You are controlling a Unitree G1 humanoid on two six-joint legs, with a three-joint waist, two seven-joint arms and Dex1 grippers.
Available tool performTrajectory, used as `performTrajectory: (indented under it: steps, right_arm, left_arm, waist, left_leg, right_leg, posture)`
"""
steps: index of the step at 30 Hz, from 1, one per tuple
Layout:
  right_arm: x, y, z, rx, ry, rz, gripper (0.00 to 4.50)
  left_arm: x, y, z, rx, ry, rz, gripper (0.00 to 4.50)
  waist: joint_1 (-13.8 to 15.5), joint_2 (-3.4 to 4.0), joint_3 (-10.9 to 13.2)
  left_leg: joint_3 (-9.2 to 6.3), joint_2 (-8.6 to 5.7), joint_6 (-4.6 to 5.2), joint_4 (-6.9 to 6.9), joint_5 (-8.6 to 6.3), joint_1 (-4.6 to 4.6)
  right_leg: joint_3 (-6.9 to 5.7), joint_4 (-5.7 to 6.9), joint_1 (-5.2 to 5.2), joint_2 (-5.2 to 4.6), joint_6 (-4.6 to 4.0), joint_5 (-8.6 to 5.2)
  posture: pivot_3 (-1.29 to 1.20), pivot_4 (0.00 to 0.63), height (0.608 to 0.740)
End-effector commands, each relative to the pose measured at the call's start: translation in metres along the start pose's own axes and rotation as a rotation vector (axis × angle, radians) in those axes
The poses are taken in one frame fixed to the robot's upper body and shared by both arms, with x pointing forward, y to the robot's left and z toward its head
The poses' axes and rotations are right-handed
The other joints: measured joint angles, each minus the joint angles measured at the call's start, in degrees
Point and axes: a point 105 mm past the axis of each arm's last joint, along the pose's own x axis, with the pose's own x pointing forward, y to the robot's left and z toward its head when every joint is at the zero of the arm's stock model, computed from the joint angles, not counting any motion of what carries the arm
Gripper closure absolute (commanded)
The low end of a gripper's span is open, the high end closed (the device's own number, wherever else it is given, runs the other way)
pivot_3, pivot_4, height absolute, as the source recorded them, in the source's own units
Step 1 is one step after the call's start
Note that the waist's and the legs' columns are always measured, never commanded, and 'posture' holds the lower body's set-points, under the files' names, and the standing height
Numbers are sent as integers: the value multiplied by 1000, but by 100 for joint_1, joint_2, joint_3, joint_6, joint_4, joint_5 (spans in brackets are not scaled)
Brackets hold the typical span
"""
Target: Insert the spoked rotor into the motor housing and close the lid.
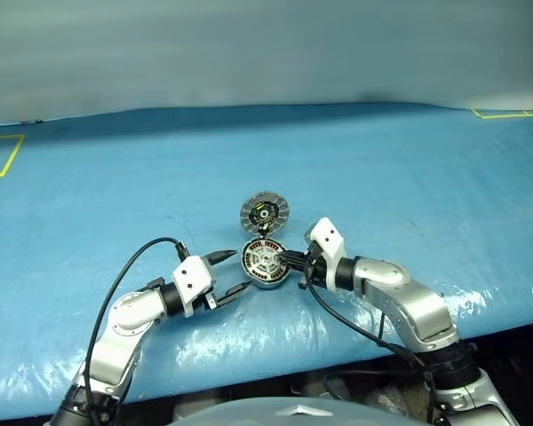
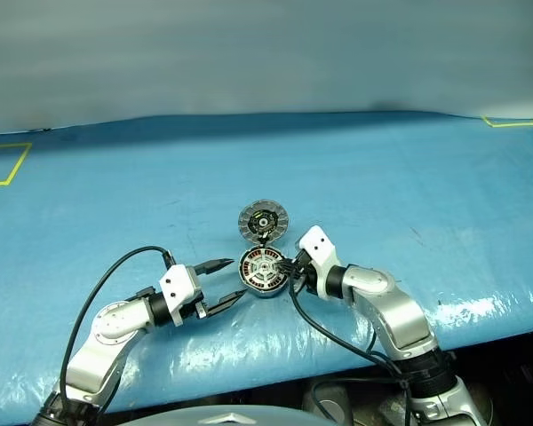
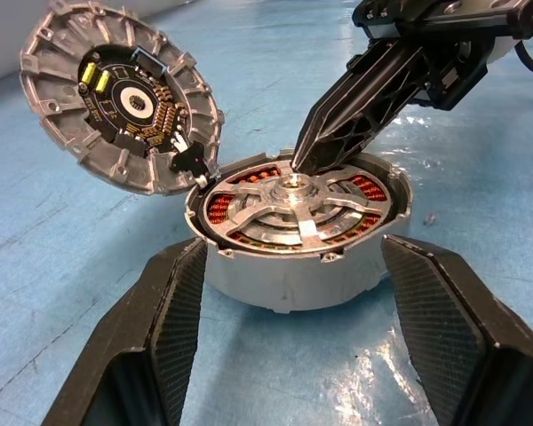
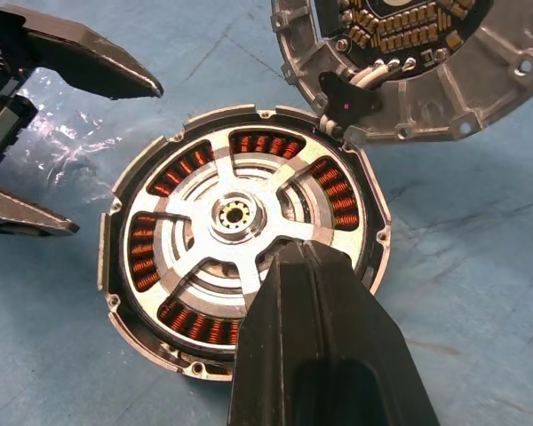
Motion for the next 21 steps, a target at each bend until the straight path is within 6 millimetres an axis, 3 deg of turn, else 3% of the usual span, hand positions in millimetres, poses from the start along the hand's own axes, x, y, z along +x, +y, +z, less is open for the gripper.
performTrajectory:
  steps: [1,7,17,21]
  right_arm:
    - [-5,10,29,-24,-130,48,4483]
    - [-14,10,41,-58,-176,26,4483]
    - [-19,14,30,-64,-135,-1,4483]
    - [-20,13,29,-69,-129,-21,4500]
  left_arm:
    - [2,5,9,22,-43,21,1159]
    - [-3,26,23,-45,-117,118,1159]
    - [-3,96,47,-191,-269,376,1159]
    - [3,115,47,-188,-268,389,2101]
  waist:
    - [1,1,1]
    - [2,1,2]
    - [11,-1,2]
    - [6,-1,3]
  left_leg:
    - [0,0,0,0,0,-5]
    - [0,-2,4,0,-2,-10]
    - [-5,-10,2,3,0,-9]
    - [-4,-21,-3,3,3,-9]
  right_leg:
    - [0,-1,-4,0,2,1]
    - [-2,-5,-5,-2,3,1]
    - [-5,-5,0,-2,33,19]
    - [-5,-6,1,1,34,20]
  posture:
    - [0,150,740]
    - [0,150,740]
    - [0,150,740]
    - [0,150,740]
